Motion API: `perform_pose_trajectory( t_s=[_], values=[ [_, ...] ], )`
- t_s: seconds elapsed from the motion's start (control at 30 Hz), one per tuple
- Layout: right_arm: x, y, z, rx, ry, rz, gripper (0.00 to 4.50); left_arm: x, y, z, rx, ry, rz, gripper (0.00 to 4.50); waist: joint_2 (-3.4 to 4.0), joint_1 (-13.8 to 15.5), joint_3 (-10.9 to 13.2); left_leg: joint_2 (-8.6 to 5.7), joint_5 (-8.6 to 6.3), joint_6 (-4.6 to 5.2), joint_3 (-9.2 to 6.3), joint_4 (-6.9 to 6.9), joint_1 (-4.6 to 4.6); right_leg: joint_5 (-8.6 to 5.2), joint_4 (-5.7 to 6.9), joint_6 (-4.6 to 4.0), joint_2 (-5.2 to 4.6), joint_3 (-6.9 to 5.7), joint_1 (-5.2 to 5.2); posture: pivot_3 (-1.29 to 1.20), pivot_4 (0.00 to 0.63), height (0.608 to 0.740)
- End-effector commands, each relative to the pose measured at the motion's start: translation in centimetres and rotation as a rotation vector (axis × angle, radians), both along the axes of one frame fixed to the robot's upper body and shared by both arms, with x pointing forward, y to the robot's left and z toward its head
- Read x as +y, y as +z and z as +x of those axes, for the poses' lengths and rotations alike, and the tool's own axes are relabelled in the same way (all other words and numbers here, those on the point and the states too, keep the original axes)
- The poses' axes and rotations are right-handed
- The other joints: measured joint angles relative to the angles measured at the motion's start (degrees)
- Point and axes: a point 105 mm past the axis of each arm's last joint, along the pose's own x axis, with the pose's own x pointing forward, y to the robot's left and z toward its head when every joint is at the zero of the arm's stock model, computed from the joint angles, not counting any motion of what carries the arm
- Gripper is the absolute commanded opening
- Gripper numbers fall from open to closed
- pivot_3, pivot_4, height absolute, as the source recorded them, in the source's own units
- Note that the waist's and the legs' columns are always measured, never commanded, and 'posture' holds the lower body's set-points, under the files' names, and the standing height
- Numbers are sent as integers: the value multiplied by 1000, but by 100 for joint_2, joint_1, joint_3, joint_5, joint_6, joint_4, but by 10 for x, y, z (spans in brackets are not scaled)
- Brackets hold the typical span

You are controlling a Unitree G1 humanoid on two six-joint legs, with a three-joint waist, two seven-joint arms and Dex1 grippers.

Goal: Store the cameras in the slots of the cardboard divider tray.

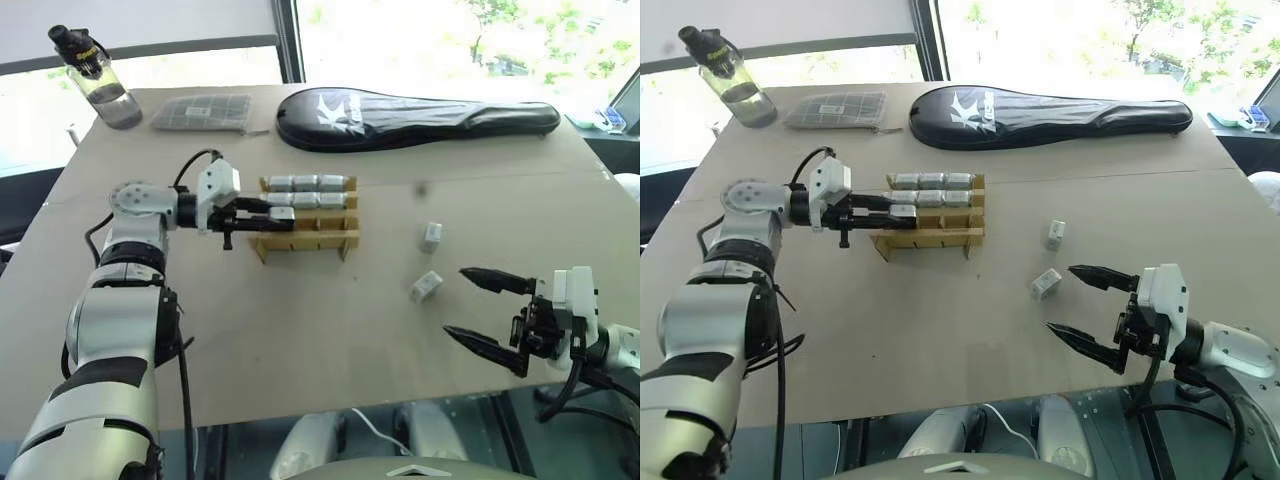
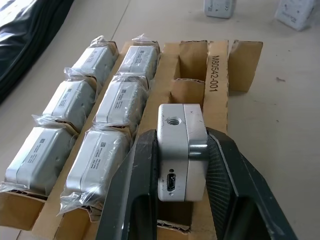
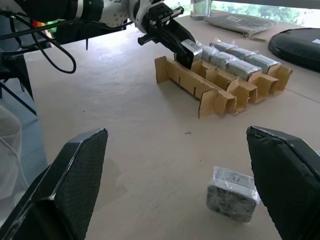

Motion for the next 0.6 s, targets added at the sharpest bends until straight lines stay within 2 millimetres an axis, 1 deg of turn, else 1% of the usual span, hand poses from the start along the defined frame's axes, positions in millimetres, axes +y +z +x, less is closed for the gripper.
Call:
perform_pose_trajectory(
  t_s=[0.03, 0.2, 0.33, 0.4, 0.47, 0.5, 0.53, 0.57, 0.6],
  values=[
    [3, 11, -4, -55, 13, 6, 4406, -2, 3, 0, 30, -12, -22, 713, 0, 0, 0, 0, 0, 0, 0, 0, 0, 0, 0, 0, 0, 0, 0, 0, 150, 740],
    [5, 15, -3, -64, 18, 11, 4406, -3, 1, -1, 22, -19, -6, 713, 0, 1, 0, 0, 0, 0, -1, 1, 0, 0, 0, 0, 0, -1, 0, 0, 150, 740],
    [4, 15, -2, -61, 14, 10, 4406, -2, 0, -1, 53, -9, -7, 713, 0, -1, 0, 0, 0, 0, -1, 1, 0, 0, 1, 0, 0, -1, 0, 0, 150, 740],
    [3, 15, -2, -60, 13, 10, 4500, -1, 0, -1, 51, -10, 0, 1777, 0, 0, 0, 0, 0, 0, -1, 2, 0, 0, 1, 0, 0, -1, 0, 0, 150, 740],
    [3, 15, -1, -60, 13, 12, 4500, -1, 3, 0, 33, -9, -18, 2388, -2, -6, 0, 0, 0, 0, -2, 2, -1, 0, 1, 0, 0, -2, 0, 0, 150, 740],
    [4, 16, -1, -60, 14, 13, 4500, -1, 5, 0, 19, -9, -25, 2945, -2, -15, 0, 0, 0, 0, -2, 2, -1, 0, 2, 0, 1, -2, -1, 0, 150, 740],
    [4, 16, -1, -59, 15, 13, 4500, -1, 6, 0, 4, -7, -25, 3282, -2, -21, -1, 0, 0, 0, -2, 2, -1, 0, 2, 0, 0, -1, -1, 0, 150, 740],
    [4, 15, -1, -59, 16, 14, 4500, 0, 7, 1, -12, 0, -27, 3807, -2, -25, -1, 0, 0, 0, -1, 2, -1, 0, 2, 0, 0, -1, -1, 0, 150, 740],
    [4, 15, -1, -58, 16, 15, 4500, 0, 9, 2, -18, 11, -40, 4126, -2, -30, -1, 0, 0, 0, -1, 2, -1, 0, 2, 0, 0, -1, -1, 0, 150, 740]
  ],
)
